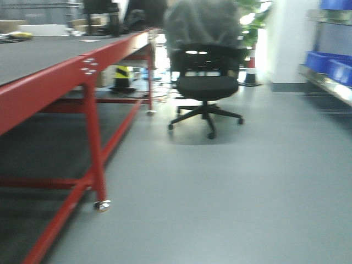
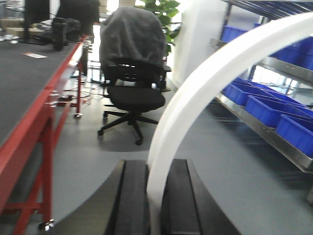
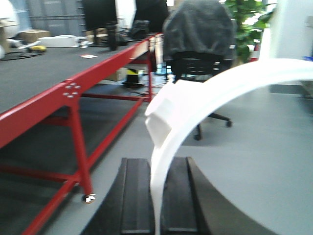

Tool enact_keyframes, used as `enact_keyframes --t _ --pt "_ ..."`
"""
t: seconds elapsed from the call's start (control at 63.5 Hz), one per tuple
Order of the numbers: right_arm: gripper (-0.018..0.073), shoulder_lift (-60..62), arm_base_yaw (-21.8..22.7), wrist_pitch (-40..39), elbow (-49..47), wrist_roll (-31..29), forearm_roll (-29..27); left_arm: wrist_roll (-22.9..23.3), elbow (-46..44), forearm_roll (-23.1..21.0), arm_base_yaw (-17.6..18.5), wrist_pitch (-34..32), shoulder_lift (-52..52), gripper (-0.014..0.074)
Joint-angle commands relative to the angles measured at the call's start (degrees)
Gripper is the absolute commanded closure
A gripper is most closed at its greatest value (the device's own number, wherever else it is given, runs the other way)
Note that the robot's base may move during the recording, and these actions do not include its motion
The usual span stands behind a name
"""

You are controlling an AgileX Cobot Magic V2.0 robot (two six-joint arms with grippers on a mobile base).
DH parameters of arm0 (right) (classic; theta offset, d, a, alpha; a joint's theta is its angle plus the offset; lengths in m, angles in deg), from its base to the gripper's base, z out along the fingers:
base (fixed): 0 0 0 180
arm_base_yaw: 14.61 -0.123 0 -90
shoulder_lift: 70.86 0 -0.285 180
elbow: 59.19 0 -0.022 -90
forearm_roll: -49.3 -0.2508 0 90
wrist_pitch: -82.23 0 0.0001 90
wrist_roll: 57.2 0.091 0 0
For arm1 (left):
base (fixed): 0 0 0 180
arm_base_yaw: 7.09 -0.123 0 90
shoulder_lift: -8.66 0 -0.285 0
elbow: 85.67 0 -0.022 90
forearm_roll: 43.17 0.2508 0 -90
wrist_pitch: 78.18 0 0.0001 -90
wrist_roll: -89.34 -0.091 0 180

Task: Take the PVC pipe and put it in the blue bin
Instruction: 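Drive away from the table holding the pipe arc in both grippers, then drive up to the steel shelf of blue bins carrying the pipe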

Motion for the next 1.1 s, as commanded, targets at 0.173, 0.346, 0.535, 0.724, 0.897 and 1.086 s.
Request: enact_keyframes --t 0.173,0.346,0.535,0.724,0.897,1.086 --pt "0.0727 0.2 -0.2 -1.4 0.1 -0.3 0.7 0.5 -0.1 0.0 0.4 -1.9 -0.4 0.0708" --pt "0.0727 0.2 -0.2 -1.4 0.1 -0.3 0.7 0.5 -0.1 0.0 0.4 -1.9 -0.4 0.0708" --pt "0.0727 0.2 -0.2 -1.4 0.1 -0.3 0.7 0.5 -0.1 0.0 0.4 -1.9 -0.4 0.0708" --pt "0.0727 0.2 -0.2 -1.4 0.1 -0.3 0.7 0.5 -0.1 0.0 0.4 -1.9 -0.4 0.0708" --pt "0.0727 0.2 -0.2 -1.4 0.1 -0.3 0.7 0.5 -0.1 0.0 0.3 -1.9 -0.4 0.0708" --pt "0.0727 0.2 -0.2 -1.4 0.1 -0.3 0.7 0.5 -0.1 0.0 0.3 -1.9 -0.4 0.0708"
